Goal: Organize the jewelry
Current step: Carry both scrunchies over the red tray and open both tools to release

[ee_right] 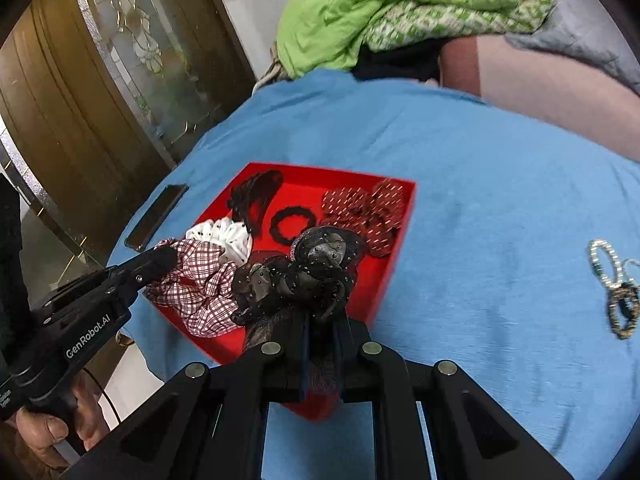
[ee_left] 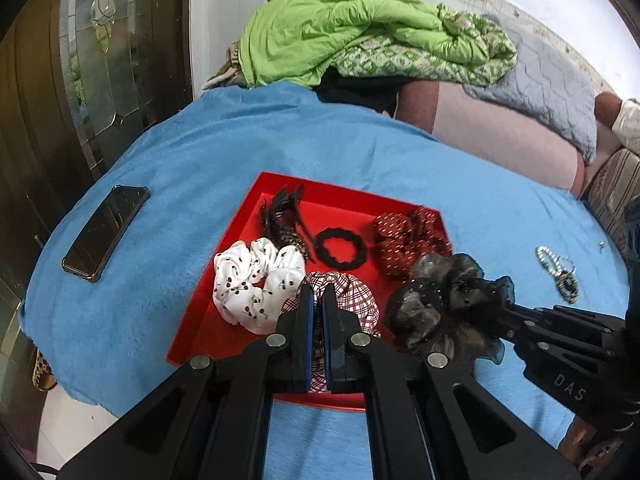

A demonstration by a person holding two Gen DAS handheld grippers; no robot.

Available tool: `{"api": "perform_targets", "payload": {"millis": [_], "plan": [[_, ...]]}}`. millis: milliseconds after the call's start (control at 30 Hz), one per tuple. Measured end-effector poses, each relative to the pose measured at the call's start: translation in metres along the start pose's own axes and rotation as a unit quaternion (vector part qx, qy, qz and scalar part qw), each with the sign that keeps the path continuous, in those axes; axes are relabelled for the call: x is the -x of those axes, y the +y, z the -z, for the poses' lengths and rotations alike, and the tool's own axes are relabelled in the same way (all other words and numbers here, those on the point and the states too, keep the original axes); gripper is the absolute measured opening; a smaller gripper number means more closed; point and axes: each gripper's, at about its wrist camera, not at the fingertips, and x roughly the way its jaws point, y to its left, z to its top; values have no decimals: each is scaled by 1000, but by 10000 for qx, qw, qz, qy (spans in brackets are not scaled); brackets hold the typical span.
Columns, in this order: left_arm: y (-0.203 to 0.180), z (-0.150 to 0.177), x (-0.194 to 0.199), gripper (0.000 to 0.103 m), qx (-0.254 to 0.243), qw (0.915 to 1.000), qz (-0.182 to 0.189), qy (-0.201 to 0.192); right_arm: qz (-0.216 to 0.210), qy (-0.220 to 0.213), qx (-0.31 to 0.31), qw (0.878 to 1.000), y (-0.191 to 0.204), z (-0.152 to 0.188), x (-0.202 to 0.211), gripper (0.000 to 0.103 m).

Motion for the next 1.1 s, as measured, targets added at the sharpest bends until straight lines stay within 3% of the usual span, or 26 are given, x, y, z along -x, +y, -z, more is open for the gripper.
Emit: {"api": "perform_targets", "payload": {"millis": [167,567,667,733,900,1100], "plan": [[3,3,-17,3,-93,9998,-116,156,-13,284,79,9996,7,6,-29,11],[7,4,-20,8,-23,9997,-210,102,144,311,177,9993,13,17,-44,14],[11,2,-13,9,108,9998,-154,72,184,299,199,9992,15,19,-45,25],[12,1,-8,14,150,9998,-151,30,176,286,213,9992,16,18,-45,32],[15,-3,14,48,207,9991,-294,-238,181,189,333,9991,22,19,-36,40],[9,-4,33,49,126,9976,-549,-394,153,44,502,9986,30,22,-20,44]]}}
